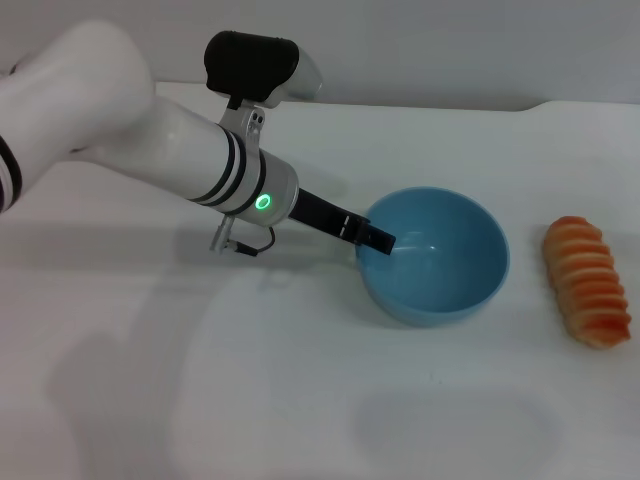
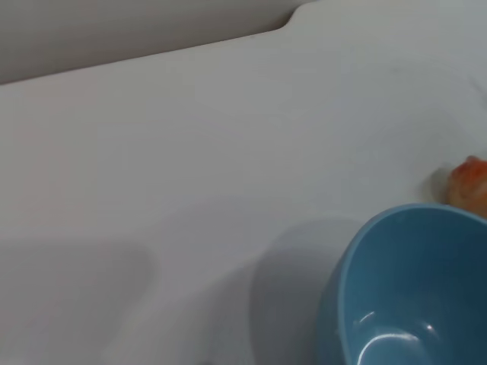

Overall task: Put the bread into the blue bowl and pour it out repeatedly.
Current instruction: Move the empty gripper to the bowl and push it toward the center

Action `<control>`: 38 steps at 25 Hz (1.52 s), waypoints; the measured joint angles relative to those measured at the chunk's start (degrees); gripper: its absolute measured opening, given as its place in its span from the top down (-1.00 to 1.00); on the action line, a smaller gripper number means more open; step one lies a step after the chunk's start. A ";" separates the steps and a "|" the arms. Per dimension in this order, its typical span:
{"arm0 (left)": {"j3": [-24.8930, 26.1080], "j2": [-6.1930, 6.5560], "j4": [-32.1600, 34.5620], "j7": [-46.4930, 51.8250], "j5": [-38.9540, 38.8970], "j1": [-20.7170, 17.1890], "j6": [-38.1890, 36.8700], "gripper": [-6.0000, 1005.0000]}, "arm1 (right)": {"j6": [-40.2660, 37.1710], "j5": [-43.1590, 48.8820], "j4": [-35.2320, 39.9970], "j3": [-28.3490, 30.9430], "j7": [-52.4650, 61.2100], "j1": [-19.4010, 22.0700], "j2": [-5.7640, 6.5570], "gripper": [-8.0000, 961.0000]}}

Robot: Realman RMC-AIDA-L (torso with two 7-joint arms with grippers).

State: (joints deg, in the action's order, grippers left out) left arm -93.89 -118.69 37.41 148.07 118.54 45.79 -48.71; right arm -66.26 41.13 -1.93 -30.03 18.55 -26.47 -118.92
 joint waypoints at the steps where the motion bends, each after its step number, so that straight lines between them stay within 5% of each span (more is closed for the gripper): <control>1: -0.05 -0.02 -0.43 -0.07 -0.28 0.17 0.18 -0.72 | 0.00 0.00 0.00 0.03 0.00 0.05 0.00 -0.63; 38: -8.90 -0.13 -5.36 -0.07 -10.35 1.23 7.69 -0.71 | -0.01 -0.01 0.00 0.06 -0.06 0.10 0.00 -0.63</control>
State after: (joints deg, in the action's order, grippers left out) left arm -102.79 -118.82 32.05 148.00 108.20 47.02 -41.01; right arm -66.27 41.12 -1.93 -29.97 18.49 -26.37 -118.91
